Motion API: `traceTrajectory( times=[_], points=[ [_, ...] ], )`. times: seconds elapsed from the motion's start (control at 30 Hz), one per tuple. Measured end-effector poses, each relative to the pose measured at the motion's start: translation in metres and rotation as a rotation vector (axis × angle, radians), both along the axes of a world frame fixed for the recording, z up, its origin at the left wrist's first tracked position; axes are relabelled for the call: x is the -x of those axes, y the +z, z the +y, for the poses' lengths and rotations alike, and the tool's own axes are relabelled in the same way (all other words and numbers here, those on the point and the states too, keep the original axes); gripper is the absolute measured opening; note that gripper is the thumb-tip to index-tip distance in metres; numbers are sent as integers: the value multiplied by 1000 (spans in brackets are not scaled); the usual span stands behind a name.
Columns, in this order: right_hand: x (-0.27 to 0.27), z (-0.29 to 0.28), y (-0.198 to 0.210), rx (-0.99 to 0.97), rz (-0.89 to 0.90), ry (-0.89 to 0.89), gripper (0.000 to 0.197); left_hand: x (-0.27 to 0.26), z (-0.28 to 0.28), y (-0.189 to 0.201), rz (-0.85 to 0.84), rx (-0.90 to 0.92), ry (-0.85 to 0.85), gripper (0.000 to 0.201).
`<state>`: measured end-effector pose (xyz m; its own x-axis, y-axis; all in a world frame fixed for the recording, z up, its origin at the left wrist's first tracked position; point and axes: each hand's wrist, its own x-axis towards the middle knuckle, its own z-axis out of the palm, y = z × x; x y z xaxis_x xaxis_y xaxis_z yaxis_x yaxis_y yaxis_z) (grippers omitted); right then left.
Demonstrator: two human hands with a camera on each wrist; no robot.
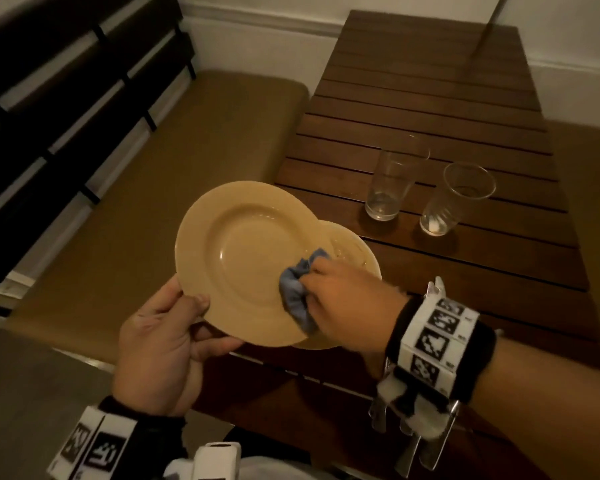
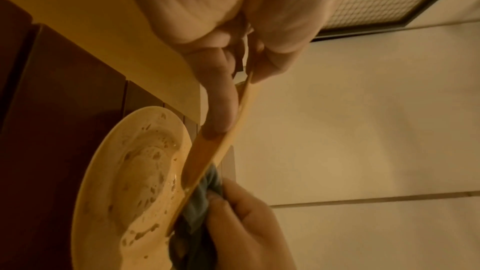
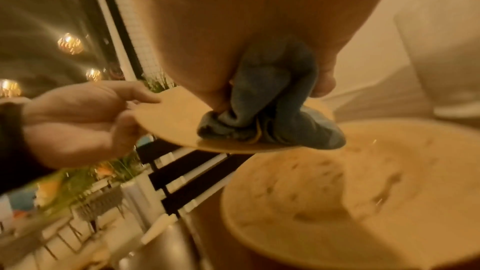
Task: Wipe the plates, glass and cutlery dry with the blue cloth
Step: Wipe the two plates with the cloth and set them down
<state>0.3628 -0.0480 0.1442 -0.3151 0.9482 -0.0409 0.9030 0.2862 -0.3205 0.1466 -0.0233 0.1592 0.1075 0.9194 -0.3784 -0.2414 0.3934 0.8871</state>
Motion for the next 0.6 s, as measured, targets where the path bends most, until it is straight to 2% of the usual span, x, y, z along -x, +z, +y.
traceTrajectory(
  times=[0.07, 0.13, 0.2, 0.27, 0.37, 0.43, 0.53, 0.6],
  points=[
    [17, -10, -3, 108, 211, -54, 27, -4, 1, -2, 40, -4, -15, 33],
    [30, -11, 3, 18, 403, -38, 23, -5, 3, -2, 70, -6, -56, 33],
    [37, 0, 5, -28, 423, 15, 22, -5, 5, 1, 99, -12, -133, 35],
    [40, 22, 2, -56, 312, 0, 24, -4, 4, 4, 112, 6, -189, 36],
    [36, 52, 1, -134, 63, -40, 40, -8, 1, 7, 110, 8, -218, 39],
    [21, 62, 9, -157, -42, -128, 36, -11, -5, 8, 115, 0, -220, 38],
    [-7, 62, 13, -128, -150, -174, 41, -7, -10, 9, 90, -21, -161, 33],
    [-18, 54, 8, -90, -181, -181, 36, -2, -11, 10, 60, -19, -122, 31]
  ],
)
